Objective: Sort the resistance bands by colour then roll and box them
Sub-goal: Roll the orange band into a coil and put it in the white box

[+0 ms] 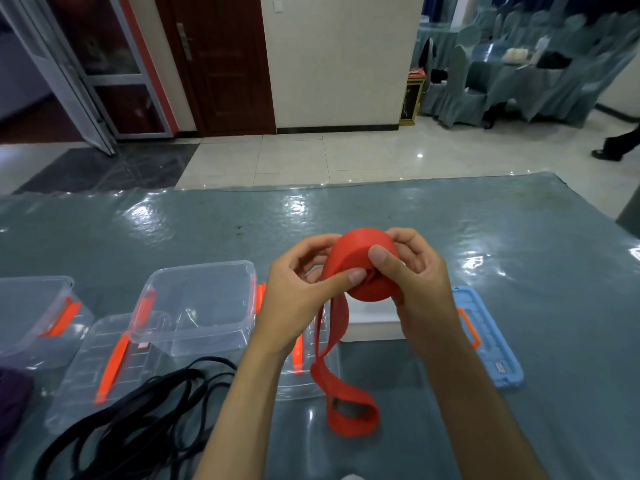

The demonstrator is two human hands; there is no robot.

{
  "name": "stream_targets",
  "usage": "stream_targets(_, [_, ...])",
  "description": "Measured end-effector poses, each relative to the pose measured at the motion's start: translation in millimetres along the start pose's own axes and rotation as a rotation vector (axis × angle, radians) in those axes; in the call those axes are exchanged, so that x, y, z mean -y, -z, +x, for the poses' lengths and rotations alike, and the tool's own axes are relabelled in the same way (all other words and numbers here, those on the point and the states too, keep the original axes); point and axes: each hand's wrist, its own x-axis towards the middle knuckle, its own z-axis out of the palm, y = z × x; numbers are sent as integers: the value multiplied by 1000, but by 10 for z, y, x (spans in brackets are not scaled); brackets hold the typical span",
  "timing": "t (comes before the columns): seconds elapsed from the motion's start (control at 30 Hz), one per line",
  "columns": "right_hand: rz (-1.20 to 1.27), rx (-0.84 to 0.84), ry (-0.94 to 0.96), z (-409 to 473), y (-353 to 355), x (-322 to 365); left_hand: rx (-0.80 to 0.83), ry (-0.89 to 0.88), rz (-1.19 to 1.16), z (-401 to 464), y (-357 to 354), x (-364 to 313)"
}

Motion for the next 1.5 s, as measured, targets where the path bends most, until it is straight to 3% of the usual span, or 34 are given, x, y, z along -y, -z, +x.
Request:
stream_targets(0.1, [69,52,-54,-15,-17,-32,-28,-7,12,-3,12,3])
stream_targets(0.2, [-22,135,-103,4,65,53,-34,-33,27,-11,49,-8])
stream_targets(0.27, [-113,151,-40,2,122,92,-28,-38,33,-20,47,-7])
stream_targets(0.47, [-17,12,176,-41,65,75,6,-23,-30,-21,-18,-40])
stream_targets(0.57, [18,10,140,-54,62,48,-17,-53,-48,-8,29,-69])
stream_targets(0.73, [-127,126,67,-20,207,83,-44,-109,-38,-24,47,-74])
stream_targets(0.93, [-69,29,197,-22,141,-2,-27,-112,16,29,47,-33])
stream_targets(1.13, [-161,94,80,7,145,27,-96,-178,31,15,98,11])
stream_targets(1.37, [-47,73,174,29,84,39,36,-116,30,21,142,-15])
stream_targets(1.5, [-145,125,108,47,108,11,-126,-185,49,-11,113,-5])
